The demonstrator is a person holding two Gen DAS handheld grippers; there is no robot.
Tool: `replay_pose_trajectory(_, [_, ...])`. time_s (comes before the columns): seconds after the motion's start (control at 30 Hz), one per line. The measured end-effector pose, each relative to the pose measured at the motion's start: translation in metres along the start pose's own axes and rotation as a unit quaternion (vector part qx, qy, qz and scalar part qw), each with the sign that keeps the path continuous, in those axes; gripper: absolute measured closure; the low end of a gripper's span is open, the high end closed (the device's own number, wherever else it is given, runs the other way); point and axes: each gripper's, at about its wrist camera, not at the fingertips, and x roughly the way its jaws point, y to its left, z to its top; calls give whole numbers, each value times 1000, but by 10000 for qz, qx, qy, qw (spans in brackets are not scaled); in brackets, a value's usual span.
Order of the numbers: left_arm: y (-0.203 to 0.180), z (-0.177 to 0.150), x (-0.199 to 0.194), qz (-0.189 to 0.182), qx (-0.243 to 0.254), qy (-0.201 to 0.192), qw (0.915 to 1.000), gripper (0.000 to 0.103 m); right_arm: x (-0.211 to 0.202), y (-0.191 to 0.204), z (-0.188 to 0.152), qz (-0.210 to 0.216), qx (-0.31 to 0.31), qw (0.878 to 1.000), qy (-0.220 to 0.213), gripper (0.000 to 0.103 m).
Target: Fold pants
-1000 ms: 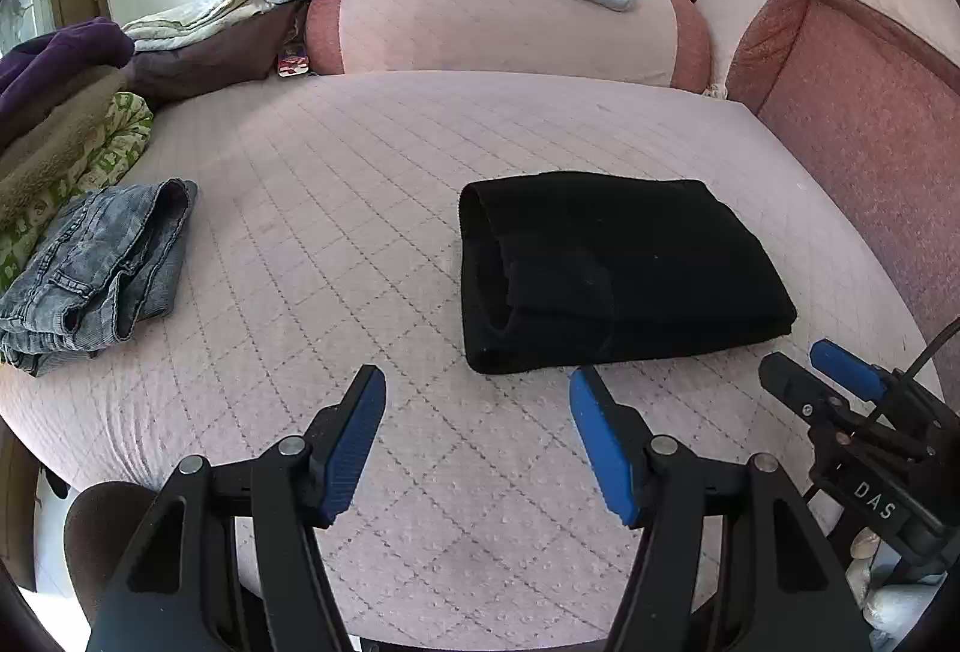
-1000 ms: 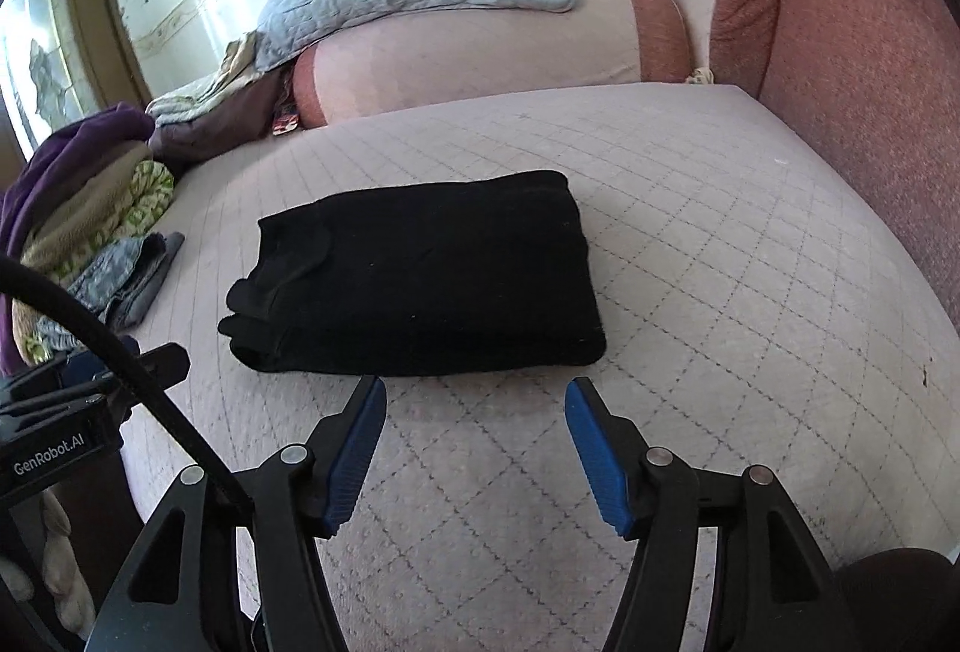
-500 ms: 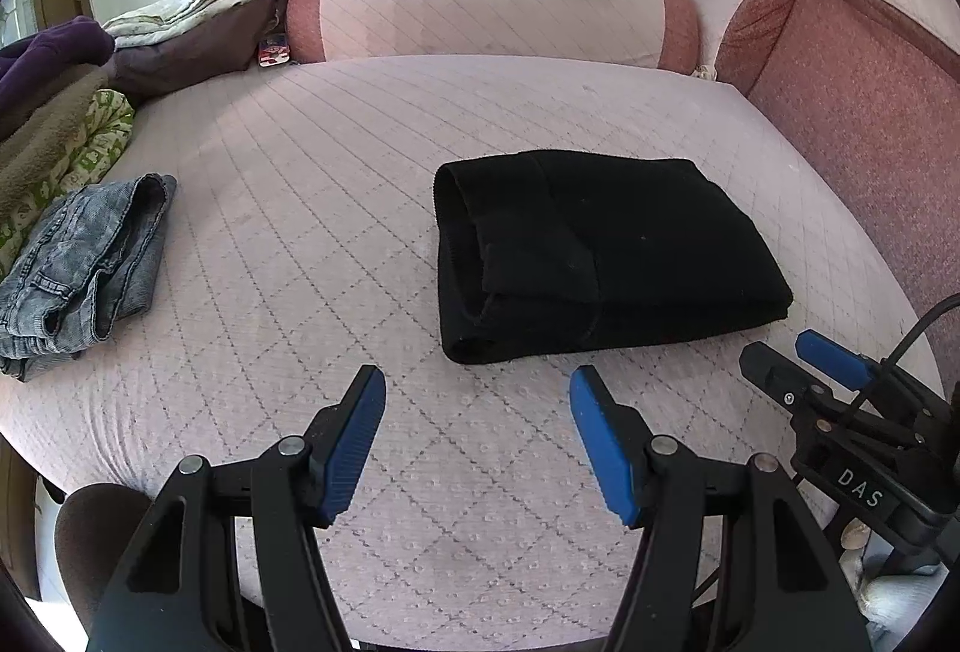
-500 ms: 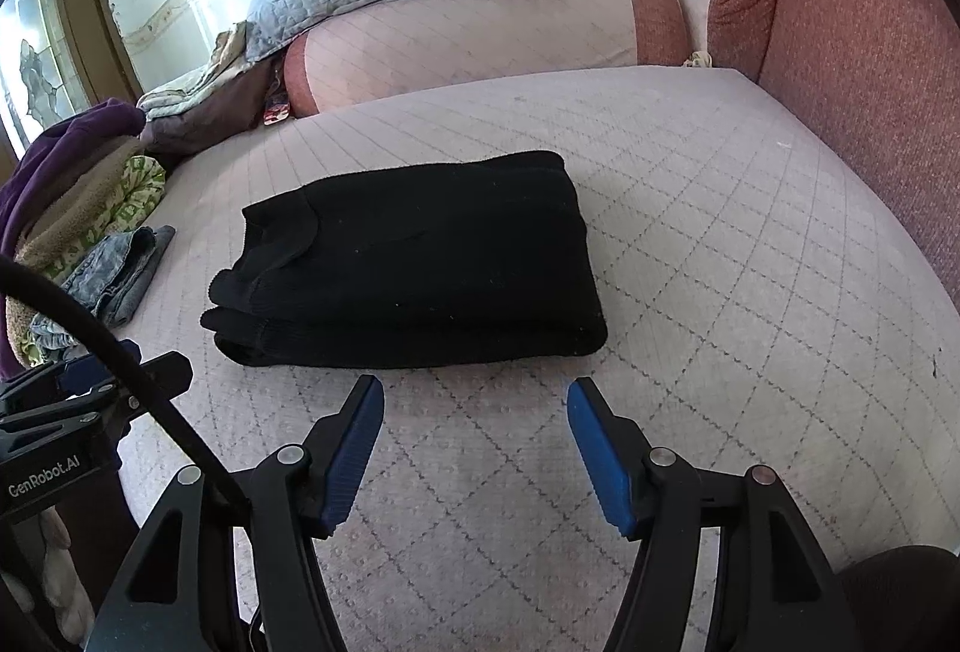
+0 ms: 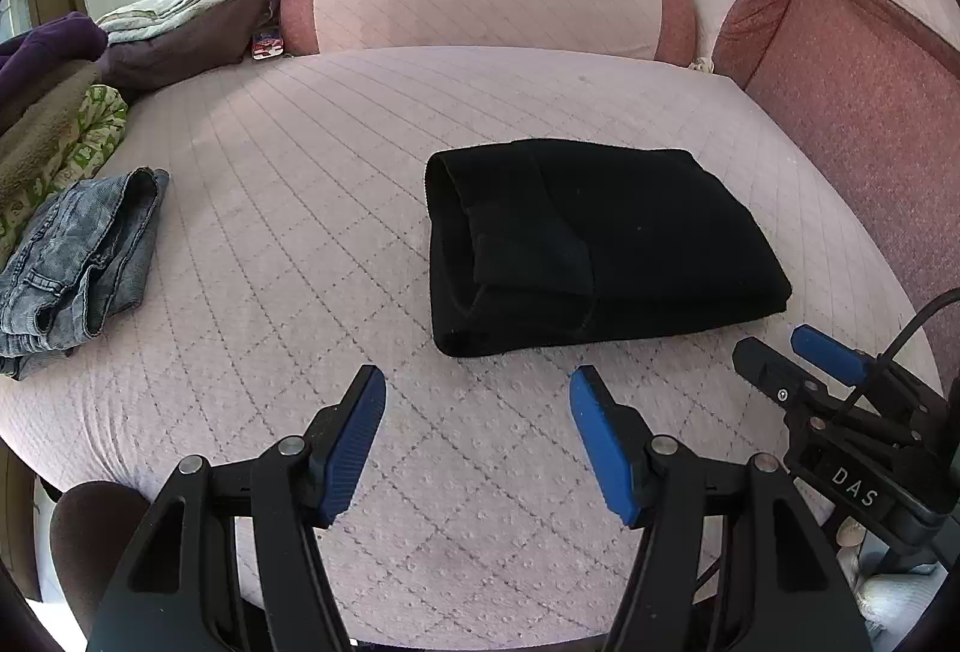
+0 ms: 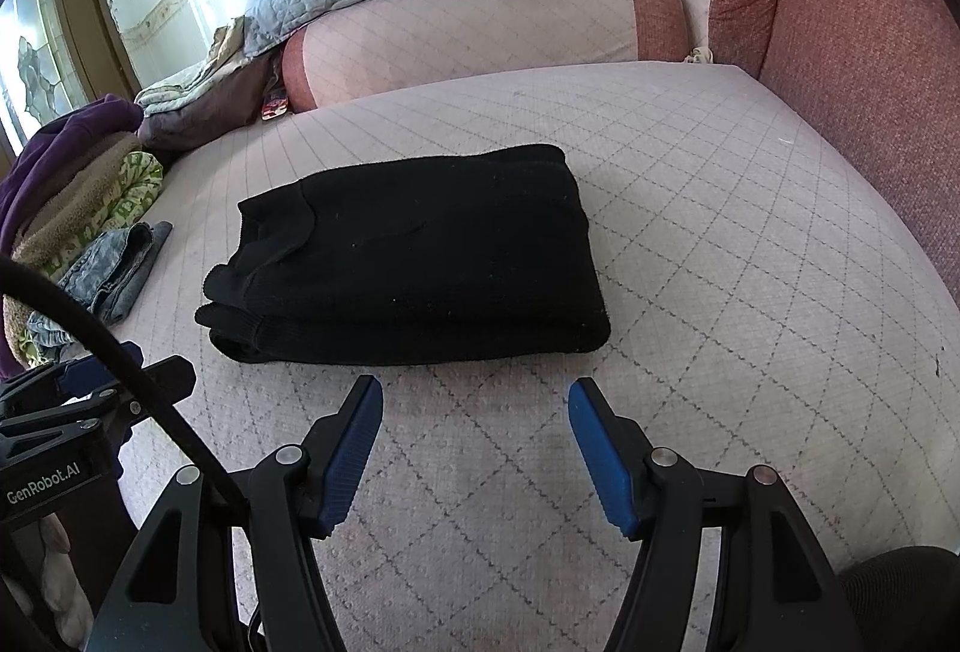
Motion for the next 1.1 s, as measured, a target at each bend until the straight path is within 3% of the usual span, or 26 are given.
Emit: replay_pose_trajectory(1.1, [6, -1, 2, -103, -4, 32, 9999, 40, 1, 3, 0, 10, -32, 10000, 5, 33])
